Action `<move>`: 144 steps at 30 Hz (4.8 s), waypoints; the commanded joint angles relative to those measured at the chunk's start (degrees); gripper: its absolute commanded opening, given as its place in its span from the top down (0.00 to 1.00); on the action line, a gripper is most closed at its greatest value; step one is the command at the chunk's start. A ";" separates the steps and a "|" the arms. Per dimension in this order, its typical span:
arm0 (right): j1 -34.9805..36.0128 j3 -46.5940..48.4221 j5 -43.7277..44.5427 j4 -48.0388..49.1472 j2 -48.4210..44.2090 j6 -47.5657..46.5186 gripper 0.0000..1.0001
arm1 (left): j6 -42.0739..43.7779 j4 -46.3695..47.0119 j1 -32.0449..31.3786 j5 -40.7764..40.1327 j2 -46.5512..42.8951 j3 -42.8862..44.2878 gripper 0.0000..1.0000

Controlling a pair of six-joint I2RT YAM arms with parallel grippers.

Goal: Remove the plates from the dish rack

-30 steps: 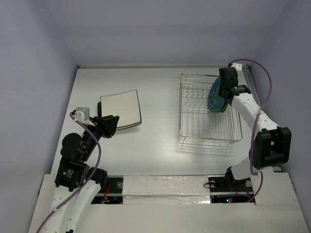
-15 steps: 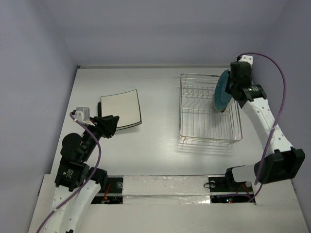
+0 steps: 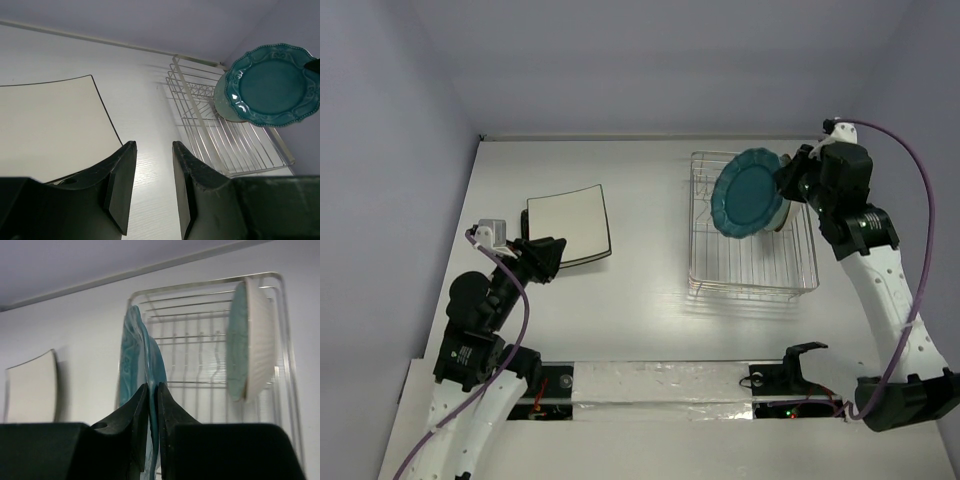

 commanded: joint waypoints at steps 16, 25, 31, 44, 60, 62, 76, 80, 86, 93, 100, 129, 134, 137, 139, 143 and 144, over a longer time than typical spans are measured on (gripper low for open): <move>25.36 -22.15 -24.76 42.46 0.53 23.55 1.00 | 0.26 2.61 1.92 0.15 1.38 0.32 0.68; 36.20 -24.62 -23.35 54.33 15.38 28.91 1.00 | 0.26 2.61 2.44 0.41 1.74 0.23 0.68; 38.84 -25.93 -22.29 59.42 22.42 31.37 1.00 | 0.26 2.61 2.45 0.50 1.56 0.23 0.68; 39.37 -31.82 -15.36 57.78 29.19 30.68 1.00 | 0.35 2.87 2.45 1.20 1.47 0.14 0.68; 39.37 -22.25 0.47 34.48 31.66 20.49 0.33 | 0.35 2.78 2.45 1.29 0.95 0.23 0.68; 40.07 -20.14 0.56 32.03 30.08 18.64 0.28 | 0.35 2.70 2.45 1.38 0.86 0.14 0.68; 27.78 -13.28 16.97 12.34 5.13 10.82 1.00 | 0.44 2.87 1.93 1.03 -0.20 0.06 0.79; 19.36 -11.00 27.17 4.17 3.00 8.71 1.00 | 0.26 2.52 1.92 -0.11 -0.90 0.23 1.00; 11.96 -6.26 29.99 0.47 8.44 6.42 1.00 | 0.09 2.08 1.39 -1.00 -1.51 0.23 1.00; 9.22 -4.93 34.74 -1.30 12.93 6.86 0.61 | 0.26 2.08 0.34 -0.38 -2.22 0.32 0.86; 6.68 -7.03 37.30 -1.13 13.46 7.65 0.62 | 0.17 1.99 -0.80 -0.38 -2.39 0.32 0.81; 1.67 -14.07 20.87 4.76 6.43 6.68 0.64 | 0.17 2.17 -1.33 -0.20 -1.60 0.32 0.79; 1.67 -14.25 19.89 7.04 9.58 7.30 0.78 | 0.26 2.08 -1.33 -0.38 -1.60 0.32 0.79; 1.67 -14.33 20.94 8.37 11.08 7.56 0.80 | 0.17 1.99 -1.33 -0.38 -1.60 0.32 0.79; 1.67 -14.25 21.91 8.63 12.67 7.65 0.80 | 0.17 2.08 -1.33 -0.38 -1.52 0.32 0.79; 1.67 -14.86 25.42 9.33 13.46 8.18 0.76 | 0.26 1.99 -1.33 -0.38 -1.60 0.32 0.79; 1.67 -14.95 26.13 9.33 13.46 8.26 0.75 | 0.18 2.08 -1.33 -0.38 -1.52 0.32 0.79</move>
